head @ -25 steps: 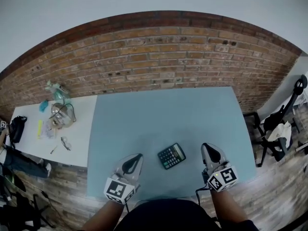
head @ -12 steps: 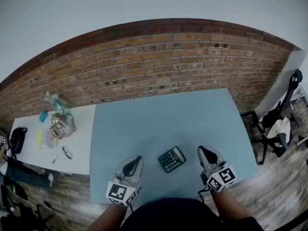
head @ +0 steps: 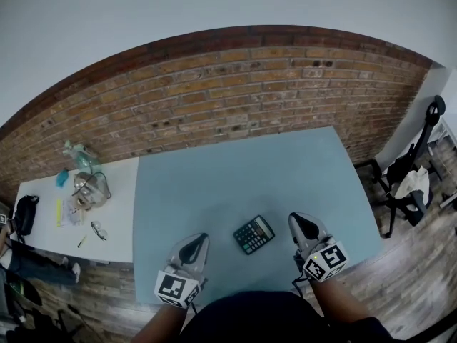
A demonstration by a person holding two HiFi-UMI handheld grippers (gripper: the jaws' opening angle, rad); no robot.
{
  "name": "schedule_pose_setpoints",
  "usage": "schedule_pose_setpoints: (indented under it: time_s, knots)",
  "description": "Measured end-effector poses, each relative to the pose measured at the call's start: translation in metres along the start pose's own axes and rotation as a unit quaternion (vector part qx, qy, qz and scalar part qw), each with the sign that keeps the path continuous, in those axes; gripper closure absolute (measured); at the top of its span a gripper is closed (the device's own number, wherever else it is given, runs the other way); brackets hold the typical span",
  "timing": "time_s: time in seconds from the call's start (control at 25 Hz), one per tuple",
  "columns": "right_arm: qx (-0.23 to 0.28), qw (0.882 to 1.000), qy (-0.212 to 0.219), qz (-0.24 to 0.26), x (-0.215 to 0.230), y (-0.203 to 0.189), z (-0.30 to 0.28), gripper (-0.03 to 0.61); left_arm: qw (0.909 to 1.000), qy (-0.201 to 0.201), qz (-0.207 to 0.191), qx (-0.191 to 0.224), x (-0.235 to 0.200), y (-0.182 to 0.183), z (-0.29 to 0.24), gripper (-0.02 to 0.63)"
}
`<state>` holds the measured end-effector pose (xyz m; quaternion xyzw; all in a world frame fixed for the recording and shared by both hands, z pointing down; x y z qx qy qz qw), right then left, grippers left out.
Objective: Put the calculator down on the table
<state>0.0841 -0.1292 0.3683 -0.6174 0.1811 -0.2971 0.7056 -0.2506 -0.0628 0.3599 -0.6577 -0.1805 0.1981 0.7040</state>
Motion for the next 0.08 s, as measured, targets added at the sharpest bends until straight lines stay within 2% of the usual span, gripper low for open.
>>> schedule_pose_setpoints:
  time_s: [0.08]
  knots:
    - [0.0,1.0,0.012,-0.001,-0.0033,-0.0045,-0.0121,0.577,0.9999,0.01,-0.012,-0.001,-0.009,-0.0021,0.0064,0.617]
Point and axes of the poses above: the fingertips, and each gripper's own axes: z backward along the fingers, x to its right, y out of its top, the point moved 10 cm from there along z, backward along the fingers, and after that the axes turned 8 degrees about x, right-handed, at the moved point
